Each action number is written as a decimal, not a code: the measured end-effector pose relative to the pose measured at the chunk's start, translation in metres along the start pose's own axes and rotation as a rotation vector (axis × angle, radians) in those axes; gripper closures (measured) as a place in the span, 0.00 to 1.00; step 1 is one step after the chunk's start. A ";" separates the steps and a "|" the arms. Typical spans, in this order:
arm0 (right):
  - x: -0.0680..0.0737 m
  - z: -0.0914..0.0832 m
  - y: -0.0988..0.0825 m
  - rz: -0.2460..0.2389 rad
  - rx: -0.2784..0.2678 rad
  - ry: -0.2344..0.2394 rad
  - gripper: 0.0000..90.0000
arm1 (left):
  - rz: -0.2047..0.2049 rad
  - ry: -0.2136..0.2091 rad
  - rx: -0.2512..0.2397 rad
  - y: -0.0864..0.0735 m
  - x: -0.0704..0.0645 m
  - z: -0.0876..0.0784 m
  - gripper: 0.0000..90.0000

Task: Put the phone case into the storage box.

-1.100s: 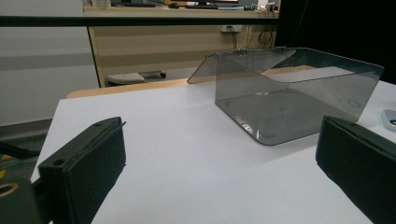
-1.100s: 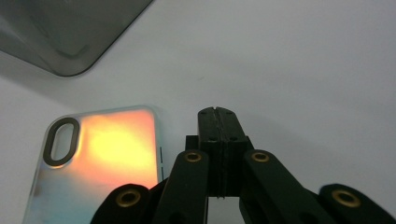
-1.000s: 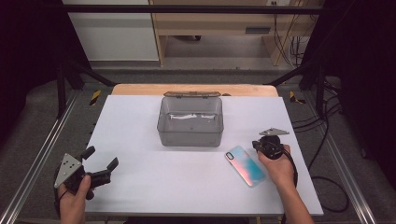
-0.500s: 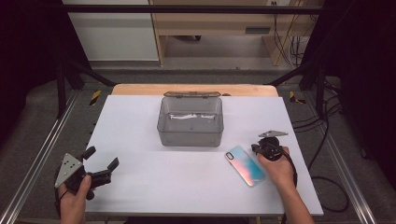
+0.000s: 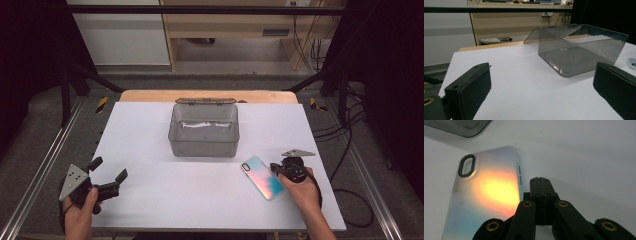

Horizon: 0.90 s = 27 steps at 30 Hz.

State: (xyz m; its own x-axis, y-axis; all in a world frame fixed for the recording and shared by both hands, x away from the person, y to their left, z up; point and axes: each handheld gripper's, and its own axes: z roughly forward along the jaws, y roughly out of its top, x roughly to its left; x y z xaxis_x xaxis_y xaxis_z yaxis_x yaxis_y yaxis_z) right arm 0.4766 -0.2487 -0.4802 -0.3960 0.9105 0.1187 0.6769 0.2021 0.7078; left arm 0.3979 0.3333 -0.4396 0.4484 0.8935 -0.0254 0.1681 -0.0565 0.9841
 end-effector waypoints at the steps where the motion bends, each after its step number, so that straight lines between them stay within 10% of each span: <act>1: 0.003 0.001 0.000 0.001 0.000 0.004 1.00 | 0.003 -0.002 0.001 0.000 -0.001 0.000 0.02; 21: 0.105 0.018 0.005 -0.186 0.050 0.093 1.00 | 0.003 -0.001 0.001 0.000 0.000 -0.001 0.02; 27: 0.108 0.011 0.005 -0.184 0.011 0.035 0.93 | 0.002 0.000 -0.002 0.000 0.000 -0.002 0.02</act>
State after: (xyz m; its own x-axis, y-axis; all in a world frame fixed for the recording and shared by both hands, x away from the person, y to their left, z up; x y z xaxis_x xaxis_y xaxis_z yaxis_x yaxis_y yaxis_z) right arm 0.4444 -0.1454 -0.4715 -0.5349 0.8448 0.0123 0.5978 0.3681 0.7121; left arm 0.3961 0.3345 -0.4388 0.4488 0.8933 -0.0237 0.1656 -0.0571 0.9845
